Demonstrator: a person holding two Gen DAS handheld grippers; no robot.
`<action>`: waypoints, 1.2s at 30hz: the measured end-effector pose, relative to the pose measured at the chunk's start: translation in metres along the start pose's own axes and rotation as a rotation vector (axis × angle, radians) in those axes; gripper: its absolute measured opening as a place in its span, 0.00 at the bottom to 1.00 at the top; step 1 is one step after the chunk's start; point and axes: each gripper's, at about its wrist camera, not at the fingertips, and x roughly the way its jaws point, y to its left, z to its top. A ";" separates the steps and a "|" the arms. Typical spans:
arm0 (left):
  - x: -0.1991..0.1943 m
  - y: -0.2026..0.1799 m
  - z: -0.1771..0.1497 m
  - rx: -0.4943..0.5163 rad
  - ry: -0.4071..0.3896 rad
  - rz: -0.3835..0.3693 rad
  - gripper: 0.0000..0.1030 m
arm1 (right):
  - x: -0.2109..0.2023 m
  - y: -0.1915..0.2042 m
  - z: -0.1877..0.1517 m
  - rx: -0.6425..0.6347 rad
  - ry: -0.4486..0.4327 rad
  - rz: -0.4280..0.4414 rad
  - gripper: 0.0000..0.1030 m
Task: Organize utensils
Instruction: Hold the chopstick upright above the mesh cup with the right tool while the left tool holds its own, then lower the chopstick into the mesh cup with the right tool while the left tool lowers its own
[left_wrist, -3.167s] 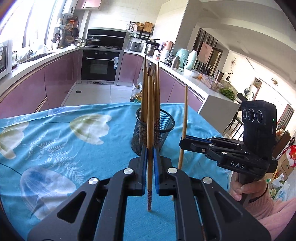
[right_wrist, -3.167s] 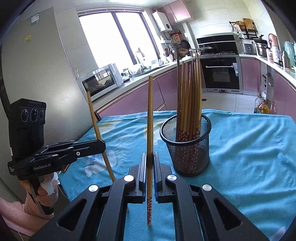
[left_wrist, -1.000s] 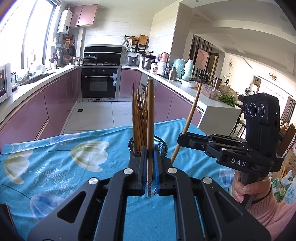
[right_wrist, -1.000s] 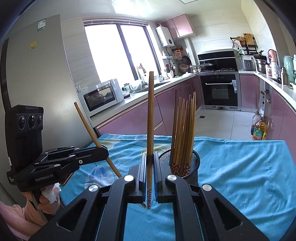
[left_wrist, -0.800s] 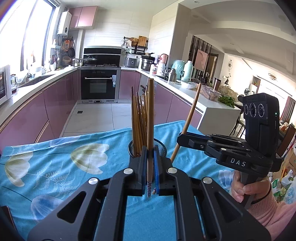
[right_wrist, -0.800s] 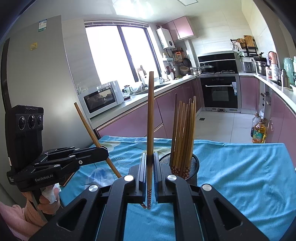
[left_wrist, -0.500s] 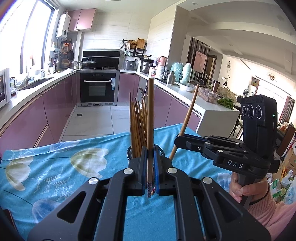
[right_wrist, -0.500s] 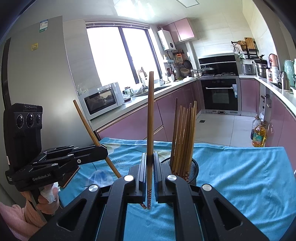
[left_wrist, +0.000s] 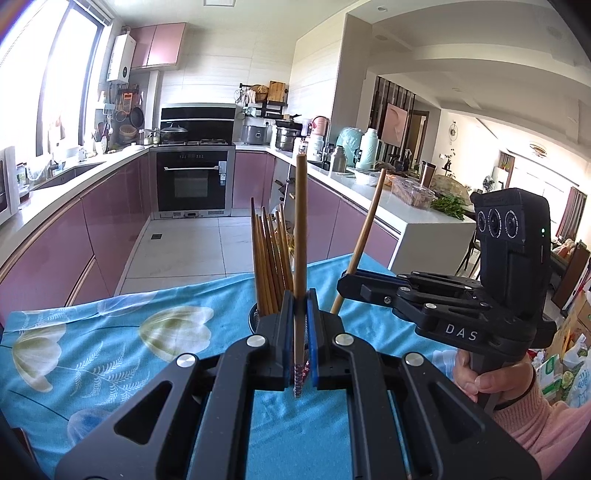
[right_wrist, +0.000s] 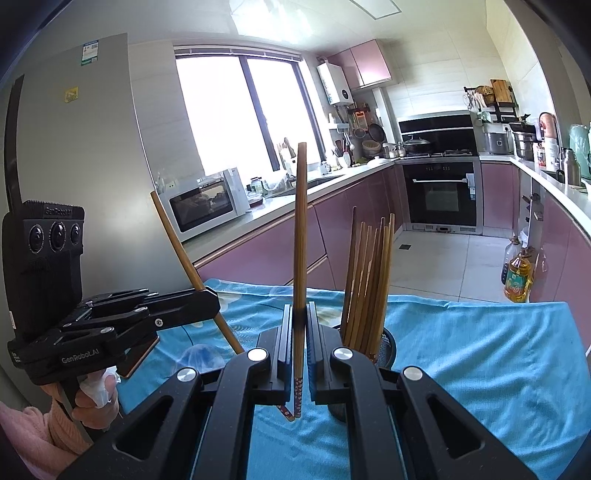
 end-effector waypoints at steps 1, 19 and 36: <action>-0.001 0.000 0.000 0.001 -0.001 0.000 0.07 | 0.000 0.001 0.001 -0.001 0.000 0.000 0.06; -0.008 -0.005 0.008 0.020 -0.023 -0.005 0.07 | -0.003 -0.003 0.012 -0.003 -0.031 0.003 0.06; -0.013 -0.007 0.015 0.036 -0.043 -0.021 0.07 | -0.004 -0.005 0.020 -0.011 -0.054 0.004 0.06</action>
